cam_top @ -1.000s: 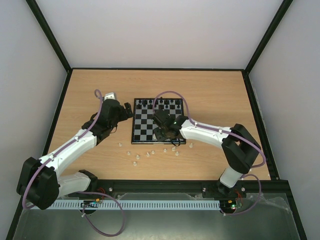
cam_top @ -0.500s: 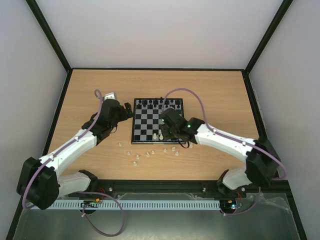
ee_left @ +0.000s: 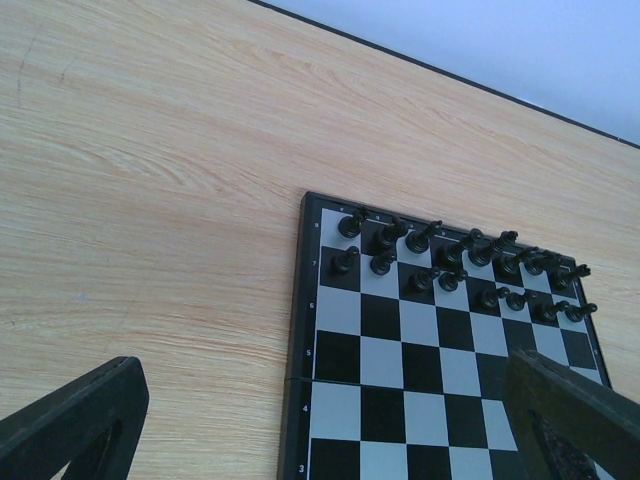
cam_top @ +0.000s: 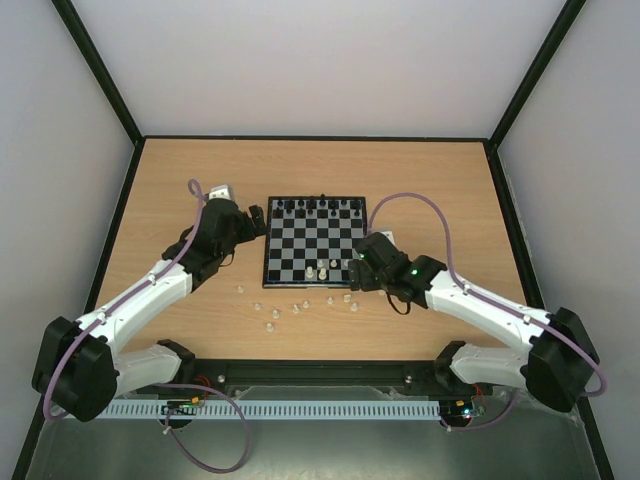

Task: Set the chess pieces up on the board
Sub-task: Pick up the chess piece at the center of the board.

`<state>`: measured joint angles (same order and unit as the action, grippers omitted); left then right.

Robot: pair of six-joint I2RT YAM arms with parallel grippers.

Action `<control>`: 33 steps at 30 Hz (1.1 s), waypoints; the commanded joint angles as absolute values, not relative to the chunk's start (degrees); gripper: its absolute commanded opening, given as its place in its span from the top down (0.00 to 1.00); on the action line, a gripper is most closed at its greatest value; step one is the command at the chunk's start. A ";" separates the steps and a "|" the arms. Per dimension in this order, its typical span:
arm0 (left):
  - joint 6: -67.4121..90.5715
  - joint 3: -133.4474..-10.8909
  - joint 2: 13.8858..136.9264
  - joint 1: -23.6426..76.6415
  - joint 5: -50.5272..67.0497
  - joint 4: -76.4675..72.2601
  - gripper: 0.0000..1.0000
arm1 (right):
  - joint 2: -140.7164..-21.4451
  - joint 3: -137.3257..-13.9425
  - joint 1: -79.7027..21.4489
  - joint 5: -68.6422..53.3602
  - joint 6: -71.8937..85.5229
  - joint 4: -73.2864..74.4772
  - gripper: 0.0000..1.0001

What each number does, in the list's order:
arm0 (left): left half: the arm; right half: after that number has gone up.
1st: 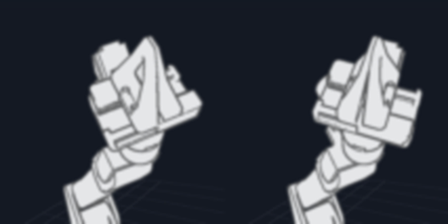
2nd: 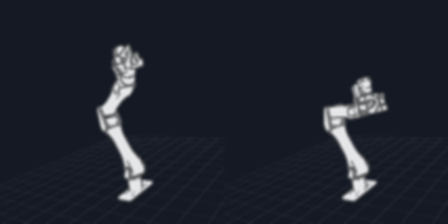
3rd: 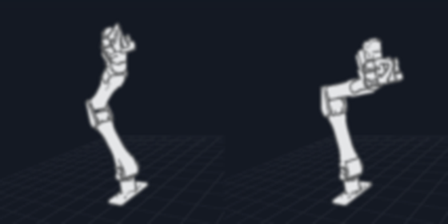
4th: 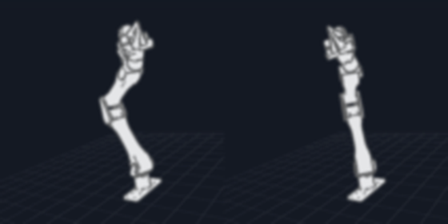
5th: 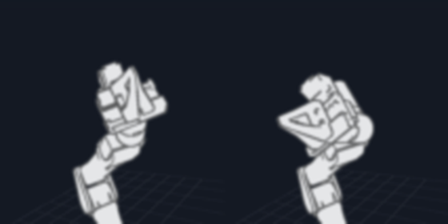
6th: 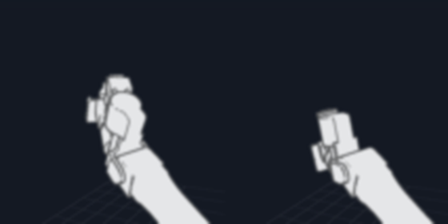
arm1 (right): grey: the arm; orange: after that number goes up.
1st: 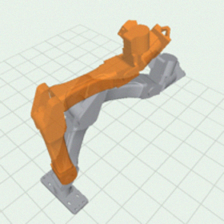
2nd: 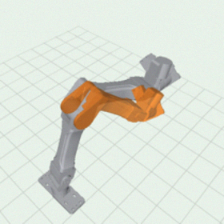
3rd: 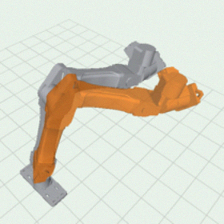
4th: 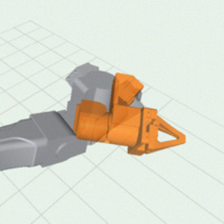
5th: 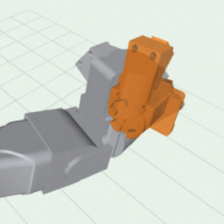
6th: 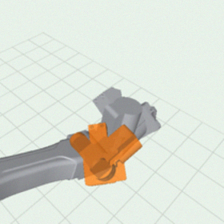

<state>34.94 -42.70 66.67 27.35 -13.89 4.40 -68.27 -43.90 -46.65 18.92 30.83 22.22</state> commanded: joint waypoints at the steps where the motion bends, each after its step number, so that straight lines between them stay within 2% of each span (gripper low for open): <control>1: 34.75 -41.89 65.59 27.42 -13.37 3.54 0.00 | -64.86 -42.24 -45.35 23.63 35.02 24.59 0.00; 4: 34.71 -42.03 65.80 27.42 -13.32 3.57 0.00 | -65.05 -40.79 -42.49 21.94 35.77 23.82 0.19; 13: 34.71 -42.11 65.95 27.42 -13.10 3.61 0.00 | -68.51 -38.01 -40.16 19.51 38.56 22.54 0.36; 17: 34.72 -42.19 65.69 27.42 -12.93 3.69 0.00 | -70.73 -37.21 -40.16 17.45 39.86 22.14 0.50; 26: 34.71 -42.10 65.65 27.42 -13.17 3.69 0.00 | -71.79 -36.13 -40.14 17.33 41.46 21.96 0.52; 30: 34.71 -42.10 65.48 27.42 -13.18 3.69 0.00 | -73.47 -35.46 -40.16 16.61 41.47 20.78 0.61; 33: 34.66 -42.02 65.56 27.42 -13.31 3.69 0.01 | -73.80 -34.98 -40.16 16.66 41.65 20.38 0.64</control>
